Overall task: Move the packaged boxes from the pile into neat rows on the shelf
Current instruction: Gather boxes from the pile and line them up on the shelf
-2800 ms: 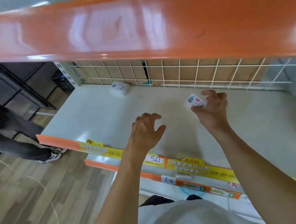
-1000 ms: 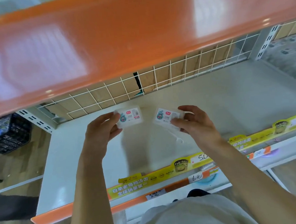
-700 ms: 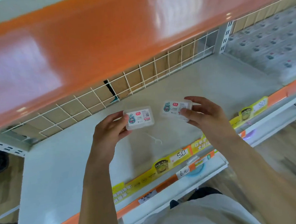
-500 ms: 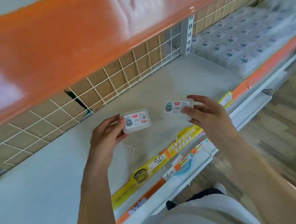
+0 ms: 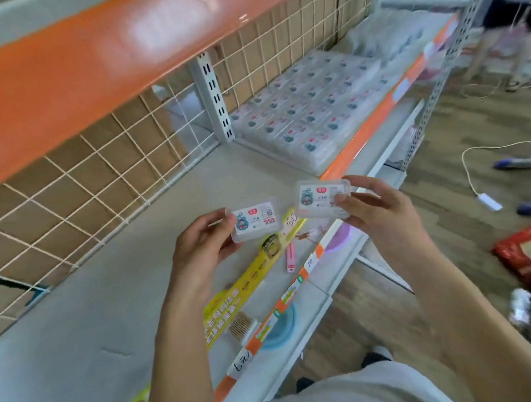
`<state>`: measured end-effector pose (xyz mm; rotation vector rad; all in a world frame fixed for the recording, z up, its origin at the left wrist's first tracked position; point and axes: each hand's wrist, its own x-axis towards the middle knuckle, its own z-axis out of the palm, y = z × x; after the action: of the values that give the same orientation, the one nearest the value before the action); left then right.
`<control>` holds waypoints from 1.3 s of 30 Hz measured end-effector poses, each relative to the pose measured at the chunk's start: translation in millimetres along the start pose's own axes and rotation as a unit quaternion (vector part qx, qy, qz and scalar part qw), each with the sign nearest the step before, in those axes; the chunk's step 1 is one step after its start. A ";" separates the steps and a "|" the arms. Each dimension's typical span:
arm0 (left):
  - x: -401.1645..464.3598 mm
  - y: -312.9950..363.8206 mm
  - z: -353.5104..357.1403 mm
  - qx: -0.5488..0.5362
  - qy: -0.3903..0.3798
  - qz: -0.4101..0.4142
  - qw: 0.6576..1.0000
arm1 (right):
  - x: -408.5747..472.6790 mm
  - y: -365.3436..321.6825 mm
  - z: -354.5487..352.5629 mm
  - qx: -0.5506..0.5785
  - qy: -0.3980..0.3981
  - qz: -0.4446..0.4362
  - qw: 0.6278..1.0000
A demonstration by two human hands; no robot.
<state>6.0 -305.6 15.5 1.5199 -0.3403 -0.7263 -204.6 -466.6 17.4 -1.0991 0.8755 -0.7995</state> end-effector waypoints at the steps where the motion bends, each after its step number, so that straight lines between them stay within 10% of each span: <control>1: 2.9 0.2 16.0 0.000 -0.002 -0.002 1.000 | 7.9 -5.2 -12.3 -0.002 0.002 0.001 1.000; 17: 29.8 5.7 229.8 -0.011 -0.027 -0.009 1.000 | 111.5 -72.9 -190.6 -0.021 0.011 0.002 1.000; 39: 189.5 58.1 368.2 0.055 -0.011 0.025 0.998 | 329.4 -118.3 -231.4 -0.006 0.028 0.017 0.999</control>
<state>-69.3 -715.6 49.0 1.6025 -0.4388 -0.6947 -280.0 -879.3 19.9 -1.0740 0.9448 -0.7998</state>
